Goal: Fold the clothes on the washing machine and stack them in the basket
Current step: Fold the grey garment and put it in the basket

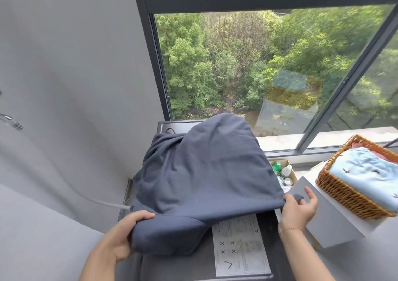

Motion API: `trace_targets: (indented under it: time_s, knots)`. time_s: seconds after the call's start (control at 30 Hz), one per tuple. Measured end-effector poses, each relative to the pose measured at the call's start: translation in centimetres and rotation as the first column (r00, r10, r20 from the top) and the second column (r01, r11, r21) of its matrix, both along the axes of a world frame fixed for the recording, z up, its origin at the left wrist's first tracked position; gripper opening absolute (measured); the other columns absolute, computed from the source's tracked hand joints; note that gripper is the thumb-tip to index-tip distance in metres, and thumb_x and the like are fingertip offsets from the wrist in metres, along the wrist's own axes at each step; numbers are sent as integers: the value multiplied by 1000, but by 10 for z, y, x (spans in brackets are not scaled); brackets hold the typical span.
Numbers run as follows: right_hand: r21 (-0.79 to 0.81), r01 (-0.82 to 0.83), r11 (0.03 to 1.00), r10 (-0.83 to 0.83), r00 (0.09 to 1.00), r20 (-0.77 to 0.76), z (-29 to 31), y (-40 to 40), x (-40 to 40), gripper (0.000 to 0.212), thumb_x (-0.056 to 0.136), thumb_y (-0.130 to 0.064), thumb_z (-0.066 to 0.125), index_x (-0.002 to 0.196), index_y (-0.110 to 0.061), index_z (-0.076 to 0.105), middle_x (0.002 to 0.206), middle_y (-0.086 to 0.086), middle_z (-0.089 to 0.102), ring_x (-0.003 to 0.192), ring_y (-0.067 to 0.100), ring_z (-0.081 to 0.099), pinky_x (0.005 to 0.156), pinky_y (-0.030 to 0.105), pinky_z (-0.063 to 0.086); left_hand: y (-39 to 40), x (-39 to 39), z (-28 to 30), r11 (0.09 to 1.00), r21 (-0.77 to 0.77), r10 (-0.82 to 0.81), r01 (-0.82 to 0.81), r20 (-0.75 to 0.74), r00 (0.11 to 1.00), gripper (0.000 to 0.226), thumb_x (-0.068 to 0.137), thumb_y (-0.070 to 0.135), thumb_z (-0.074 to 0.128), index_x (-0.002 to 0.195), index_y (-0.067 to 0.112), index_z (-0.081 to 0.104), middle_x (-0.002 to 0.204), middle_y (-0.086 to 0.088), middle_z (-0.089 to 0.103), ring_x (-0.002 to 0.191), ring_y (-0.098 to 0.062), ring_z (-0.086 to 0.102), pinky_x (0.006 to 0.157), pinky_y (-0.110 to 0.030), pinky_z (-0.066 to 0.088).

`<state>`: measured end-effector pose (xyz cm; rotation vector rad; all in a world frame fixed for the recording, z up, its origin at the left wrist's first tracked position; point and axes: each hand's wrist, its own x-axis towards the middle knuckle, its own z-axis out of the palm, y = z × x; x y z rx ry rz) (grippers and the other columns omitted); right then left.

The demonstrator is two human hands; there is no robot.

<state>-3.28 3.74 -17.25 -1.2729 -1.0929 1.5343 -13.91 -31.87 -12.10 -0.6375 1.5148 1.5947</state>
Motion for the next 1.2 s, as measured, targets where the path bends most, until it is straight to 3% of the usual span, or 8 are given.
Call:
trace_targets:
  time_s: [0.17,0.3,0.4,0.53,0.67,0.8,1.0,1.2]
  knots:
    - [130,-276,952,261,958,119,21,37,-54,44,83,6,57,121,-16,53,81,12,54,70,14,47,69,28,42,30,-31,23,885,375,319,-276,-56,946,16,56,17,72,64,4,72,61,-10,68,50,-21,66,48,-26,55]
    - [2,-584,812,578,805,134,30,54,-107,80,90,-4,57,152,-27,11,93,2,55,86,16,51,85,31,42,58,-62,6,715,581,540,-390,-105,835,18,72,24,76,86,13,71,89,-5,70,81,-19,69,71,-29,57]
    - [-119,-683,721,689,687,230,13,54,-116,80,92,-6,55,154,-24,6,120,2,55,105,19,51,89,31,39,65,-63,-35,982,-29,153,-188,-464,873,41,85,34,69,121,15,58,119,-1,63,109,-18,58,90,-32,46]
    - [-26,-633,773,599,717,355,-18,38,-96,51,90,4,47,138,-12,44,118,12,62,85,11,53,71,20,40,41,-47,-87,742,-670,-387,6,-421,820,71,60,58,74,118,19,58,116,-2,57,112,-27,55,96,-43,47]
    - [143,-718,681,605,661,444,-31,2,-69,39,85,10,45,102,-20,63,93,-1,69,81,-2,59,67,9,42,36,-32,-94,638,-755,-519,-151,-567,640,34,85,42,64,93,9,65,97,-8,62,94,-31,58,82,-44,47]
    - [168,-843,510,676,514,527,-46,-13,-61,49,79,16,49,82,-30,65,86,-9,69,90,-1,59,79,10,44,57,-30,-32,843,-502,-369,-195,-803,468,22,95,30,58,74,23,52,58,10,50,58,-9,44,61,-32,39]
    - [66,-857,512,741,479,470,-45,-5,-69,43,81,14,46,80,-22,70,81,-4,72,84,9,65,82,21,49,110,-90,37,965,-221,-95,-140,-797,597,18,98,30,54,93,16,64,89,0,72,89,-20,66,82,-35,52]
    - [-9,-853,522,799,485,355,-42,1,-67,42,87,11,45,95,-23,68,89,-2,73,91,13,66,77,6,45,161,-141,47,909,361,338,-208,-344,876,44,104,39,32,125,8,57,119,-8,65,110,-20,61,84,-29,52]
